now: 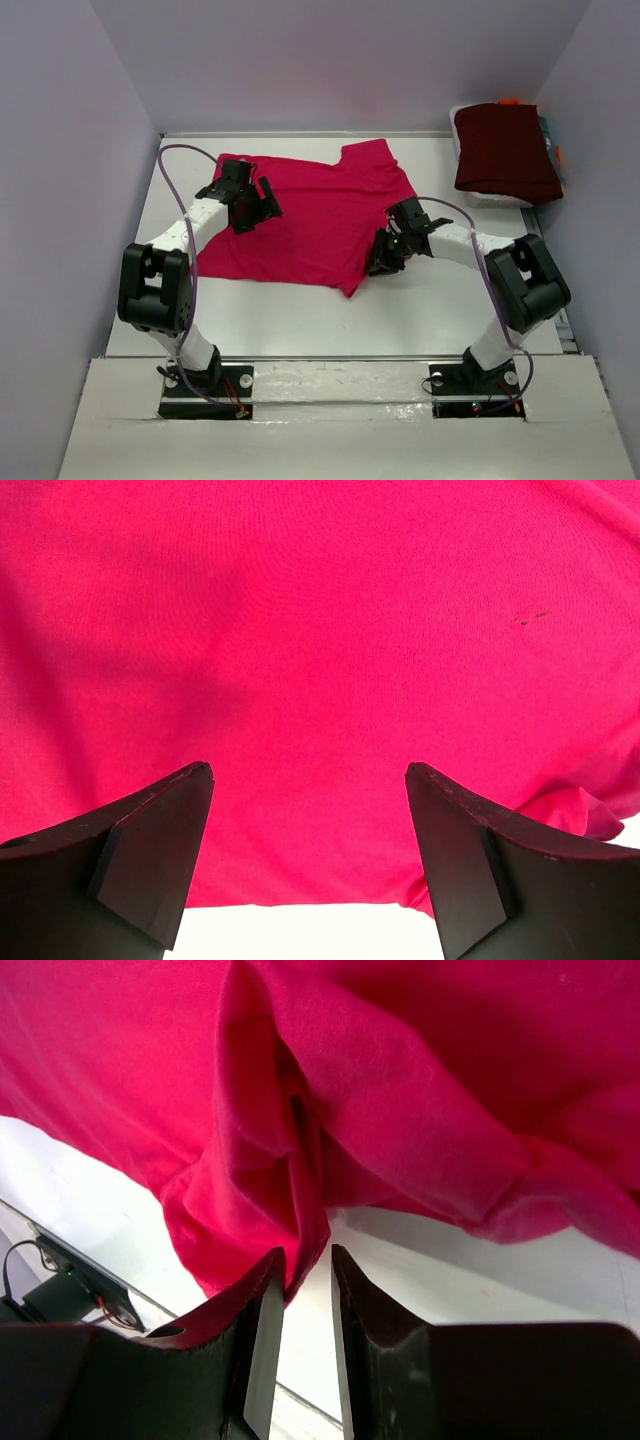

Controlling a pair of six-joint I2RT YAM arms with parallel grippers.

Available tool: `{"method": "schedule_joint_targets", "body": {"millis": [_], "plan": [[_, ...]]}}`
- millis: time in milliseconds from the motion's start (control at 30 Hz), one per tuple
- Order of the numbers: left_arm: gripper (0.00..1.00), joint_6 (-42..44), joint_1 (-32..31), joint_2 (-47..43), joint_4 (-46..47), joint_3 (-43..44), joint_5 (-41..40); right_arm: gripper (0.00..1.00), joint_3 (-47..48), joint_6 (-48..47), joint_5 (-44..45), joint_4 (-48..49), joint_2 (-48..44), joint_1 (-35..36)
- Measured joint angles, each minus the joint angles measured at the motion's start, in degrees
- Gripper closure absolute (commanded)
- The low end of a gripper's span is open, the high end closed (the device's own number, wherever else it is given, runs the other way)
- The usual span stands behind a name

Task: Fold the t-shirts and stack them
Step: Flatten out the tshirt

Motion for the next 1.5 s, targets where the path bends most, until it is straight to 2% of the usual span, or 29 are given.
{"method": "schedule_joint_targets", "body": {"millis": [100,133,400,767,1067,1233,1500], "plan": [[0.10,0.0,0.0,0.0,0.0,0.0,0.0,0.92,0.0,0.2,-0.2,0.7,1.0,0.0],[0.10,0.0,0.0,0.0,0.0,0.0,0.0,0.93,0.0,0.2,-0.2,0.7,1.1,0.1],[0.10,0.0,-0.4,0.5,0.0,0.0,0.0,0.93,2.1,-0.1,-0.2,-1.2,0.3,1.0],[0.10,0.0,-0.6,0.6,0.0,0.0,0.0,0.93,15.0,-2.3,0.5,-5.9,-1.2,1.1],[0.10,0.0,-0.6,0.6,0.0,0.0,-0.1,0.93,25.0,-3.5,0.4,-6.8,8.6,1.7],[0.10,0.0,-0.6,0.6,0.0,0.0,-0.2,0.93,25.8,-4.0,0.5,-8.0,12.3,3.5],[0.10,0.0,-0.6,0.6,0.0,0.0,-0.1,0.93,24.2,-4.6,1.4,-10.6,9.4,5.2]]}}
